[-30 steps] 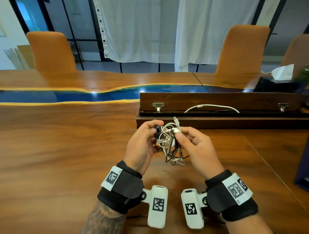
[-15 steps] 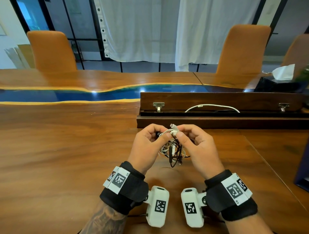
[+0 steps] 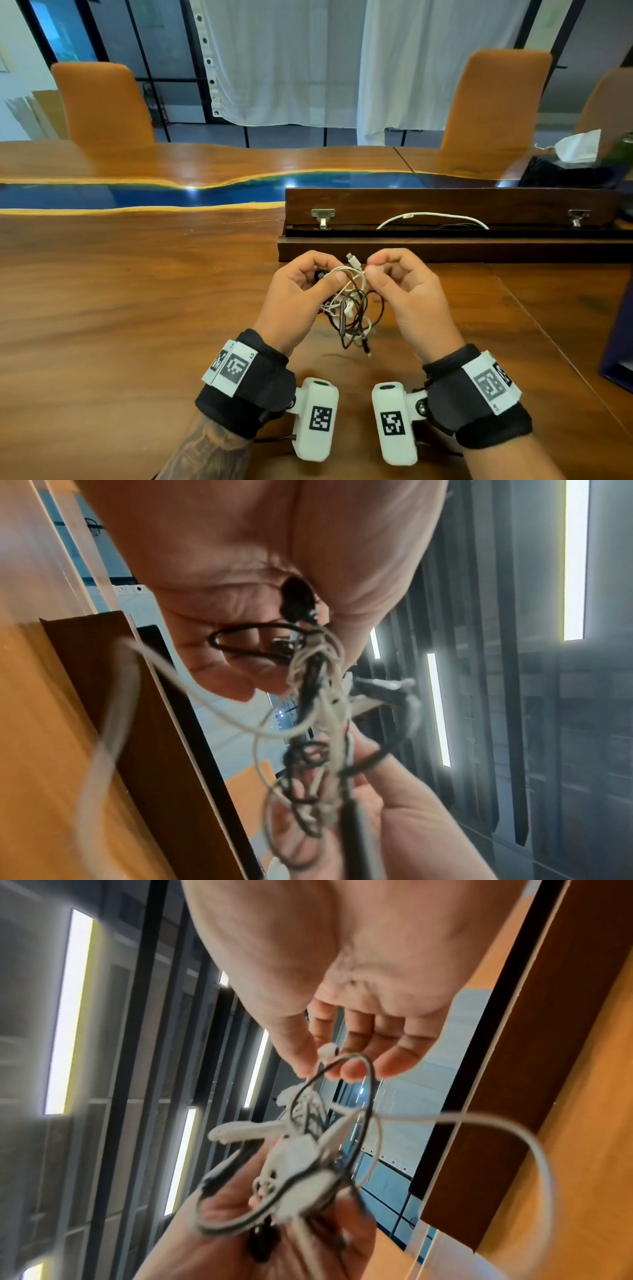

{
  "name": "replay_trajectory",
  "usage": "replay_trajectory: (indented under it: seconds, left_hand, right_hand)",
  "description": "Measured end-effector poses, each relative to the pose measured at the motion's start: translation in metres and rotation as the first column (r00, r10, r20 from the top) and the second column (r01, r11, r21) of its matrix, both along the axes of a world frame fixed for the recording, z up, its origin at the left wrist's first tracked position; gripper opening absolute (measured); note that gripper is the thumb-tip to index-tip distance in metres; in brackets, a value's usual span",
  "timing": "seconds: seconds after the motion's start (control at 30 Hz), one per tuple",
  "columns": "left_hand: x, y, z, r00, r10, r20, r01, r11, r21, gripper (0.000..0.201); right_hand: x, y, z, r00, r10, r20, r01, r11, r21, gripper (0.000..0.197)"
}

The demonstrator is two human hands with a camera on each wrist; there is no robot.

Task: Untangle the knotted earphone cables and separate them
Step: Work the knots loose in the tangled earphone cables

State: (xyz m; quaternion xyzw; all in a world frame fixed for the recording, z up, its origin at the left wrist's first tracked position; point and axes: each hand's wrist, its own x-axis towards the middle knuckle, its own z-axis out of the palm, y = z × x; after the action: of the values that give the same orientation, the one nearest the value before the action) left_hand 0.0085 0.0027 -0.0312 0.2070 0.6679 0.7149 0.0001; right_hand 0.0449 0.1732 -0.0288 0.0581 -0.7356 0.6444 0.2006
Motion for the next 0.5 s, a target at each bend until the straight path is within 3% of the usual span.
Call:
replay_trajectory:
  seconds: [0.17, 0.27, 0.4, 0.5]
  left_hand:
    - [-0.003, -0.009, 0.003, 0.999, -0.023, 0.030, 0.023, 1.000, -0.005, 0.006]
    - [-0.002, -0.012, 0.005, 0.997, -0.057, 0.053, 0.059, 0.998, -0.024, 0.005]
    - [-0.001, -0.012, 0.005, 0.997, -0.051, 0.051, 0.051, 0.999, 0.005, 0.005]
    - [-0.001, -0.009, 0.006, 0.999, -0.025, 0.040, 0.024, 0.999, 0.036, 0.006]
  right_hand:
    - [-0.009, 0.024, -0.001, 0.941, -0.330, -0.070, 0.309, 0.926, -0.216, 0.019]
    - [-0.010, 0.028, -0.001, 0.893, -0.443, -0.079, 0.412, 0.876, -0.252, 0.020]
    - [-0.009, 0.026, -0.005, 0.899, -0.430, -0.085, 0.414, 0.897, -0.156, 0.023]
    - [-0.008, 0.023, -0.005, 0.967, -0.254, -0.025, 0.252, 0.964, -0.084, 0.019]
